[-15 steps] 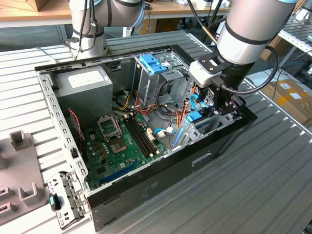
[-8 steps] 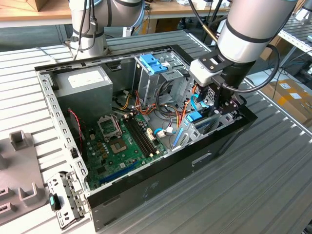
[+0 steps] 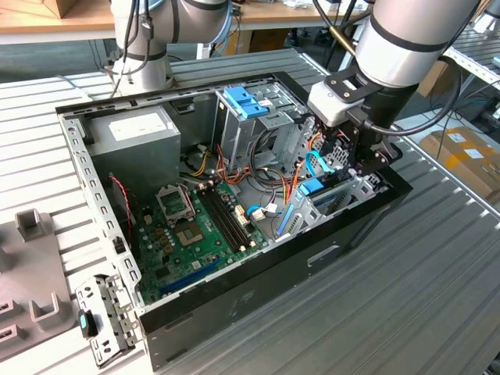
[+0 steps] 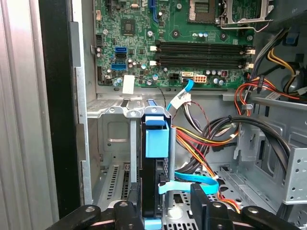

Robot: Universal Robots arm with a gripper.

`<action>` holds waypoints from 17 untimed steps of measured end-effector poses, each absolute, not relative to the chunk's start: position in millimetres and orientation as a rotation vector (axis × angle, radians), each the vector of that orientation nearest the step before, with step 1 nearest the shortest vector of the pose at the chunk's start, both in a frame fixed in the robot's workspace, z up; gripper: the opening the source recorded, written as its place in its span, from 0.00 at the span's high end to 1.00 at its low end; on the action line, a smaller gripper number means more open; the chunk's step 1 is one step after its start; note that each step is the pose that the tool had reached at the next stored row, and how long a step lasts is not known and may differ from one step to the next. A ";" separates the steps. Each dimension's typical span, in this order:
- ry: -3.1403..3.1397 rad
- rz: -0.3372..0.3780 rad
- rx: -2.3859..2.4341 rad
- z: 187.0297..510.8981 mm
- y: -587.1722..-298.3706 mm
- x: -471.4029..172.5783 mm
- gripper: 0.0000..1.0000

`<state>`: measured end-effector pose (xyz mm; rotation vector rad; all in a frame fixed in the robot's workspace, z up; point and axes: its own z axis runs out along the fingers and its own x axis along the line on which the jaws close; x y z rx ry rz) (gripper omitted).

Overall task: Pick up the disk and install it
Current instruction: 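Insert the first disk wire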

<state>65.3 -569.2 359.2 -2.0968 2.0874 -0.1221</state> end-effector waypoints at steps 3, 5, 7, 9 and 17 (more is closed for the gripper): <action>2.087 -0.122 -2.097 361.8 -569.2 65.3 0.47; 2.087 -0.122 -2.097 363.7 -569.2 65.3 0.47; 2.087 -0.122 -2.097 364.7 -569.2 65.3 0.47; 2.087 -0.122 -2.097 365.1 -569.2 65.3 0.47; 2.114 -0.073 -2.120 364.9 -569.2 65.9 0.47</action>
